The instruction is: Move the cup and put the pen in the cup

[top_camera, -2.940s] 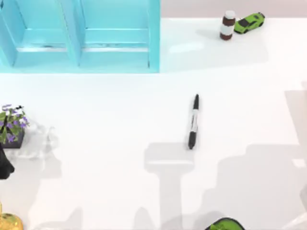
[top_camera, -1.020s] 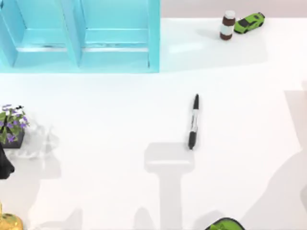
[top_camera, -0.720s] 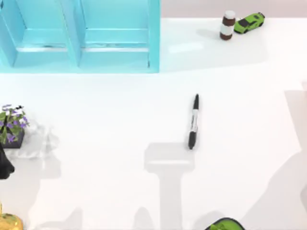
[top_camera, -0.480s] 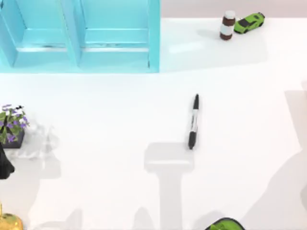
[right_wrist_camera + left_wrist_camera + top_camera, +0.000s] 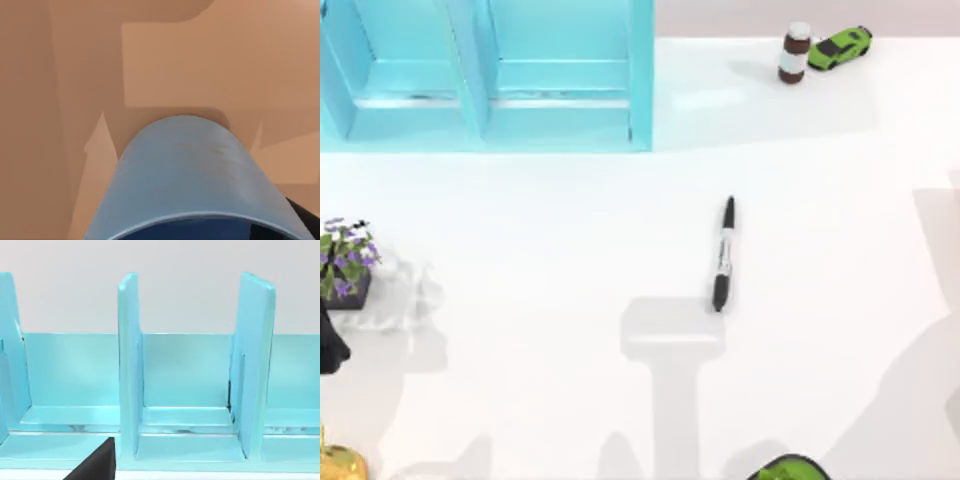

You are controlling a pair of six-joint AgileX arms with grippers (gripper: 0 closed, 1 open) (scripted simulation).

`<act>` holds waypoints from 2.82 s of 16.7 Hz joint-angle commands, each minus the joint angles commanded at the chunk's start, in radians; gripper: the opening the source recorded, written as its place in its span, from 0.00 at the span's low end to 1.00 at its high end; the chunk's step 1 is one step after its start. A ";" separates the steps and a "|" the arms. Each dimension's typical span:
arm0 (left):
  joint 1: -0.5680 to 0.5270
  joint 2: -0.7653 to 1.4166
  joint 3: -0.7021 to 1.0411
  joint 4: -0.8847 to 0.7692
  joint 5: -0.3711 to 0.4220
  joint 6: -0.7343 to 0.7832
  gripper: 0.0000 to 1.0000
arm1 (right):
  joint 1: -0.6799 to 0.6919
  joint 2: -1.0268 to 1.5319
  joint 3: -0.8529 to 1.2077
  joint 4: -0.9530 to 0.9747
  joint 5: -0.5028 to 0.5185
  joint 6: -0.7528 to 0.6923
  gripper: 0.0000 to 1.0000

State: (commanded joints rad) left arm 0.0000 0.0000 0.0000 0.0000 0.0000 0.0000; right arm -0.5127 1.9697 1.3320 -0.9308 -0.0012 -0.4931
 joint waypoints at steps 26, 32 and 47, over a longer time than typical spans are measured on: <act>0.000 0.000 0.000 0.000 0.000 0.000 1.00 | 0.482 -0.174 0.308 -0.473 -0.010 0.495 0.00; 0.000 0.000 0.000 0.000 0.000 0.000 1.00 | 0.750 0.024 0.329 -0.266 -0.040 0.749 0.00; 0.000 0.000 0.000 0.000 0.000 0.000 1.00 | 0.814 0.107 0.226 -0.068 -0.045 0.814 0.00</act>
State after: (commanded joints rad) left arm 0.0000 0.0000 0.0000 0.0000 0.0000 0.0000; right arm 0.3008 2.0766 1.5578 -0.9989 -0.0458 0.3205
